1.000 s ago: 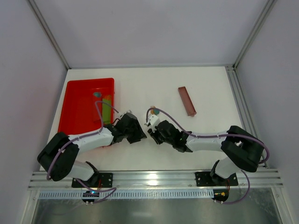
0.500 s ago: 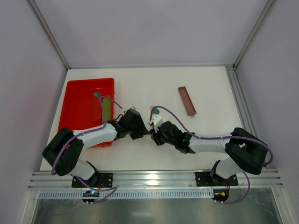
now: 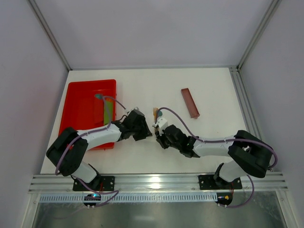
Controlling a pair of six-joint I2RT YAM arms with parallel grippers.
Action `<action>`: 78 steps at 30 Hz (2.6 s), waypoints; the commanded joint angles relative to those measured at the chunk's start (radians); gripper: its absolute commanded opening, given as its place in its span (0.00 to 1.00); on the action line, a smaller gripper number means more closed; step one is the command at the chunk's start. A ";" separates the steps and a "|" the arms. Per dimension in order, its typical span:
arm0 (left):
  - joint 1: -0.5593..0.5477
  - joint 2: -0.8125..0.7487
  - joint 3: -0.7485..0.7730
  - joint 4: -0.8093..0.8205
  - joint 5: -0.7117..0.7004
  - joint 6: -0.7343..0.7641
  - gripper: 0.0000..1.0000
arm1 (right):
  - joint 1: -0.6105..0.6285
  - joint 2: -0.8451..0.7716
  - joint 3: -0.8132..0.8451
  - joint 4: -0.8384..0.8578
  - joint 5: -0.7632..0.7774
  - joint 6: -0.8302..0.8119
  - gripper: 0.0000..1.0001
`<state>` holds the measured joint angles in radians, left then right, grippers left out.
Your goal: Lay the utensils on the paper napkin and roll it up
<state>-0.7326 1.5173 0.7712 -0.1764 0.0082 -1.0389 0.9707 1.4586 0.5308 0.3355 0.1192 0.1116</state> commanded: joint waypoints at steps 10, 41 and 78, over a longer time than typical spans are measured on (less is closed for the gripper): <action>-0.004 0.057 0.076 0.002 -0.048 0.037 0.45 | -0.021 0.036 0.061 0.024 0.091 0.023 0.21; 0.010 0.158 0.161 -0.021 -0.034 0.079 0.45 | -0.221 0.194 0.281 -0.065 0.047 0.264 0.19; 0.010 0.161 0.209 -0.049 -0.023 0.085 0.45 | -0.176 0.083 0.020 -0.029 -0.156 0.419 0.16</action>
<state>-0.7258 1.6936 0.9329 -0.2073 -0.0063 -0.9817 0.7929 1.5555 0.5716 0.2874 -0.0826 0.5159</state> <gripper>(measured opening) 0.453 0.157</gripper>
